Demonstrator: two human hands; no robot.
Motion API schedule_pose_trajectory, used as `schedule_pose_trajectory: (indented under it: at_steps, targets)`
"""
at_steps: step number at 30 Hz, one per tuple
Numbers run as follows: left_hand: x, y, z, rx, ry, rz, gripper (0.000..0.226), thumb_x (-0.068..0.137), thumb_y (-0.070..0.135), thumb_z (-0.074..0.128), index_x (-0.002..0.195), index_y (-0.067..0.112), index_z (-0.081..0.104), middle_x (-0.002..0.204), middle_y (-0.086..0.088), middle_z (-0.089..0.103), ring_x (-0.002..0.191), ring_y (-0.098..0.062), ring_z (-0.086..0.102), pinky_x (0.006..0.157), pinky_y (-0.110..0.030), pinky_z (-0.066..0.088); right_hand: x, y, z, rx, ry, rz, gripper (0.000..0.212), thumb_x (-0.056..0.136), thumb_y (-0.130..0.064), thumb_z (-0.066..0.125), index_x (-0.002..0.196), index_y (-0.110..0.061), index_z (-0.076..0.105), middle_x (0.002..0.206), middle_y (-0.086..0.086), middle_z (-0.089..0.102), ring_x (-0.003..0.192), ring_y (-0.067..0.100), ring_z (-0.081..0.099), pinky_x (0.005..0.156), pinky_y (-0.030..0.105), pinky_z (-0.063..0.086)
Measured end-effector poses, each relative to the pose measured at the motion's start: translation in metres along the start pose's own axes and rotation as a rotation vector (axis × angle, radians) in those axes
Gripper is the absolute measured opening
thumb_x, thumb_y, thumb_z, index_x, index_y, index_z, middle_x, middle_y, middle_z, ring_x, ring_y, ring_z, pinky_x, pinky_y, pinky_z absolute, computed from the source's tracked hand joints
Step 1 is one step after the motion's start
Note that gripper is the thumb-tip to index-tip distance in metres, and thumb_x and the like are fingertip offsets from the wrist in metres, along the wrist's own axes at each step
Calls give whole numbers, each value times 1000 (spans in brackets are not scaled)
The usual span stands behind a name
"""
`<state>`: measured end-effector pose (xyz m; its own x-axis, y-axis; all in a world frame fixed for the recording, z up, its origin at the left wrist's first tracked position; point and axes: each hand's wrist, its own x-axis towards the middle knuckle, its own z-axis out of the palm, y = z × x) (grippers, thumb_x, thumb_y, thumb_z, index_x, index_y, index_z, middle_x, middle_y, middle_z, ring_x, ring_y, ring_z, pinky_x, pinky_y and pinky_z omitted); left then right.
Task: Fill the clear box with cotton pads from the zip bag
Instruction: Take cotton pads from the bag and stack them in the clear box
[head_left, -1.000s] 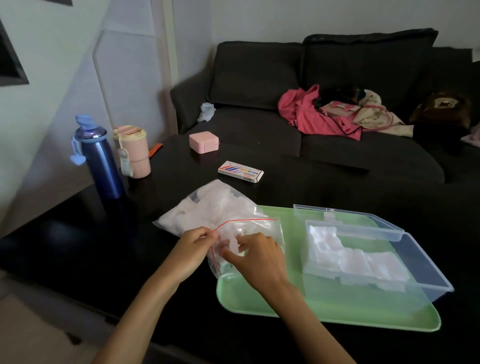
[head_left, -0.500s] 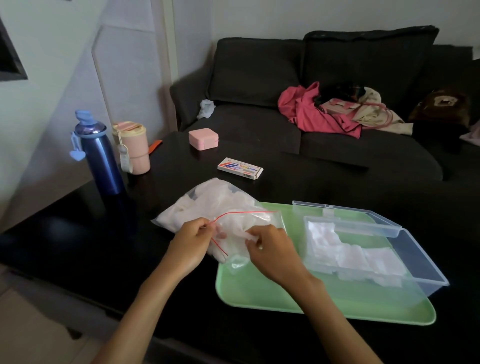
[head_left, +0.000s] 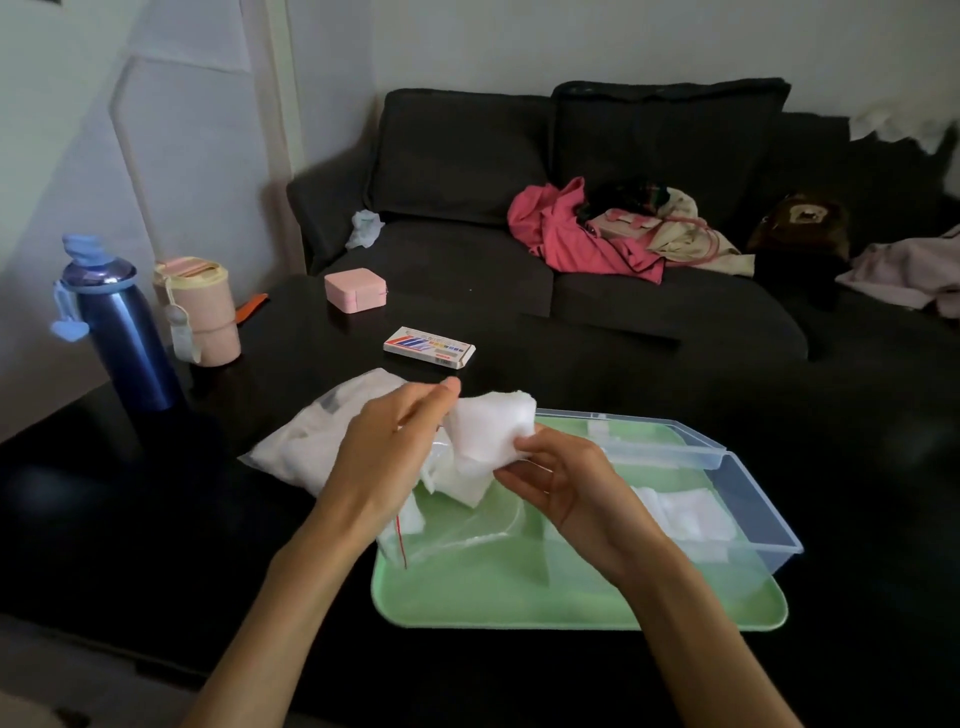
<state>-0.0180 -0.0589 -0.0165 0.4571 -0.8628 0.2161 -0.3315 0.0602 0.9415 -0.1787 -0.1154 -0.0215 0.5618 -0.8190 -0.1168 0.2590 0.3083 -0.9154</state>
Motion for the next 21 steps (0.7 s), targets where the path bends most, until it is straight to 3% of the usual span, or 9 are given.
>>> schedule_pose_trajectory:
  at_steps: [2, 5, 8, 11, 14, 16, 19, 21]
  targets:
    - [1, 3, 12, 41, -19, -22, 21, 84, 49, 58, 75, 32, 66, 72, 21, 68, 75, 7, 60, 65, -7, 41, -3, -4, -6, 35, 5, -22, 26, 87, -1, 53, 72, -6, 73, 79, 11, 70, 69, 16, 69, 67, 23, 56]
    - [3, 6, 28, -32, -77, -6, 9, 82, 36, 68, 86, 27, 67, 73, 12, 72, 69, 2, 64, 61, -11, 45, -6, -9, -17, -6, 36, -55, 32, 88, -3, 52, 67, -10, 74, 78, 8, 71, 71, 16, 70, 68, 24, 57]
    - [9, 12, 39, -33, -115, 62, 12, 83, 29, 69, 94, 25, 67, 82, 8, 73, 77, -2, 68, 72, -22, 52, -7, -17, -30, -60, 96, -52, 25, 90, -12, 45, 79, -10, 67, 83, 8, 72, 78, 18, 70, 80, 33, 56]
    - [12, 15, 59, -19, -176, 122, 12, 83, 24, 70, 94, 22, 67, 86, 5, 73, 79, -7, 69, 79, -31, 55, -10, -27, -48, -254, 157, -114, 15, 91, -18, 53, 96, -15, 67, 93, 5, 71, 86, 16, 67, 84, 31, 53]
    - [11, 13, 83, -13, -213, 160, 13, 82, 22, 72, 92, 26, 65, 84, 7, 72, 75, -3, 69, 74, -25, 56, -12, -28, -64, -407, 252, -203, 26, 89, -8, 59, 113, -18, 62, 98, 2, 70, 89, 15, 67, 76, 25, 55]
    - [9, 10, 98, -26, -219, 169, 21, 81, 24, 73, 99, 26, 64, 88, 8, 71, 78, 0, 67, 73, -18, 53, -12, -30, -77, -467, 370, -255, 31, 88, -1, 59, 114, -18, 56, 96, 1, 68, 86, 15, 66, 71, 23, 55]
    - [5, 3, 109, 269, -205, 290, 24, 83, 28, 70, 105, 31, 63, 98, 16, 68, 92, 2, 61, 79, -17, 46, -11, -40, -103, -519, 585, -243, 28, 87, 3, 59, 105, -14, 47, 86, 0, 61, 74, 11, 61, 54, 15, 51]
    - [1, -1, 112, 591, -209, 445, 21, 87, 25, 62, 105, 35, 65, 105, 17, 66, 102, -4, 57, 87, -23, 38, -10, -45, -123, -582, 615, -110, 21, 86, 2, 60, 96, -13, 50, 84, 2, 59, 74, 14, 60, 60, 22, 52]
